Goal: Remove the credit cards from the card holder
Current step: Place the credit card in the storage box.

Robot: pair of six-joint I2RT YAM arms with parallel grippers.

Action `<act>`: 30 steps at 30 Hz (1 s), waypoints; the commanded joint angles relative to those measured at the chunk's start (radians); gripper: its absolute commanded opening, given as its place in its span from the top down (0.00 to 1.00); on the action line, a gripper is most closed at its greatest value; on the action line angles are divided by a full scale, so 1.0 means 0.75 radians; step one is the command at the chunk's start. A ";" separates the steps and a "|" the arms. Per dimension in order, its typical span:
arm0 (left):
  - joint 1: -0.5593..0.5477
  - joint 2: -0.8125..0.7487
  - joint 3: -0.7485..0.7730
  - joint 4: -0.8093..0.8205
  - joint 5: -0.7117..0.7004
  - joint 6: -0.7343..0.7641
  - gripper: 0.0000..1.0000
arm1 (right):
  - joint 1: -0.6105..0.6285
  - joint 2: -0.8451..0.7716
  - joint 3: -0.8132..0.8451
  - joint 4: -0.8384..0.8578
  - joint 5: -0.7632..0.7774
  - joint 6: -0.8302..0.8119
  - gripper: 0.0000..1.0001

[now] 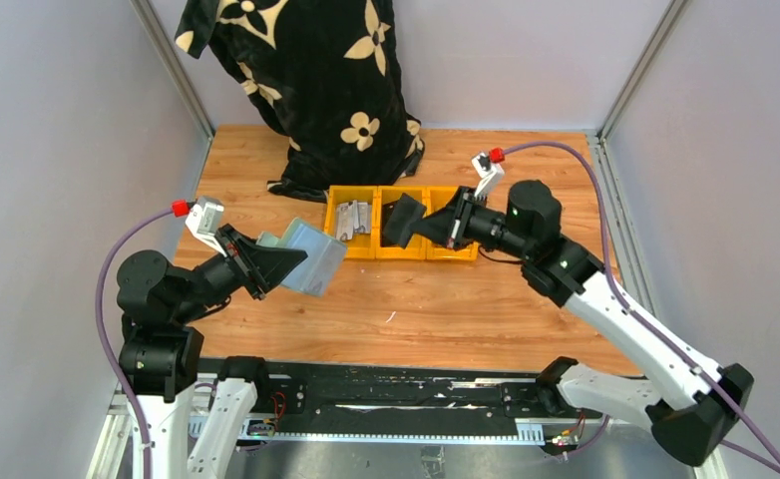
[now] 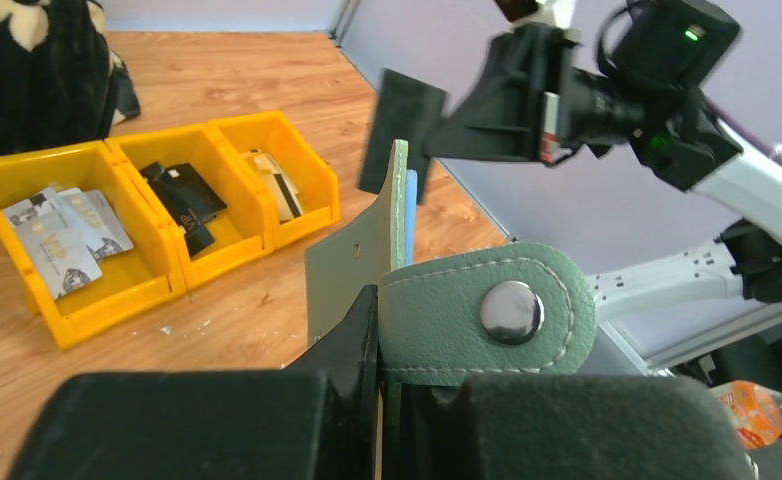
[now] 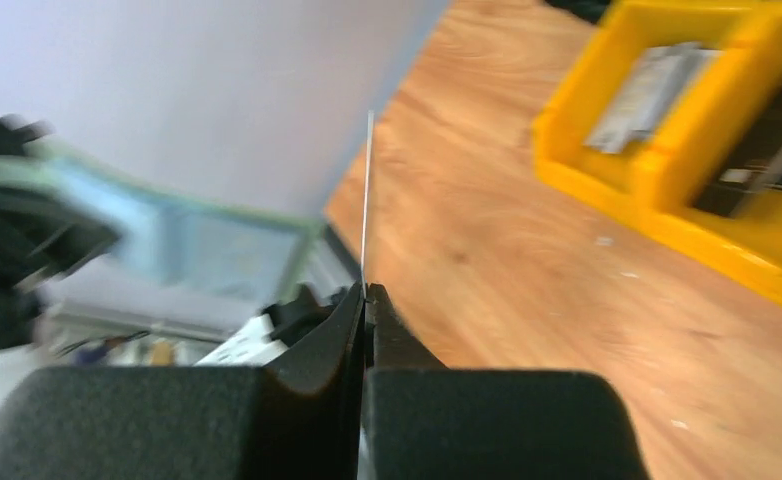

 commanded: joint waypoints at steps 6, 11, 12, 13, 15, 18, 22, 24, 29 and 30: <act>0.000 0.010 0.029 -0.026 0.141 0.086 1.00 | -0.229 0.589 0.283 -0.417 0.142 -0.382 1.00; 0.000 0.003 -0.007 0.010 0.155 0.065 1.00 | -0.245 0.913 0.537 -0.463 0.142 -0.449 1.00; 0.000 0.003 -0.013 0.013 0.161 0.067 1.00 | -0.245 0.971 0.579 -0.468 0.137 -0.450 1.00; 0.000 0.002 -0.019 0.015 0.164 0.066 1.00 | -0.245 1.027 0.625 -0.474 0.130 -0.456 1.00; 0.000 -0.001 -0.027 0.017 0.167 0.068 1.00 | -0.244 1.134 0.718 -0.505 0.134 -0.466 1.00; 0.000 -0.003 -0.028 0.017 0.181 0.069 1.00 | -0.244 1.296 0.867 -0.555 0.126 -0.486 1.00; 0.000 -0.005 -0.016 0.016 0.191 0.062 1.00 | -0.244 1.485 1.060 -0.648 0.154 -0.528 1.00; 0.000 -0.003 -0.010 0.019 0.194 0.056 1.00 | -0.245 1.542 1.144 -0.690 0.170 -0.541 0.99; 0.000 0.001 0.005 0.063 0.214 0.004 1.00 | -0.241 1.551 1.219 -0.758 0.225 -0.526 0.72; 0.000 0.000 0.008 0.075 0.223 -0.006 1.00 | -0.237 1.521 1.211 -0.757 0.234 -0.520 0.66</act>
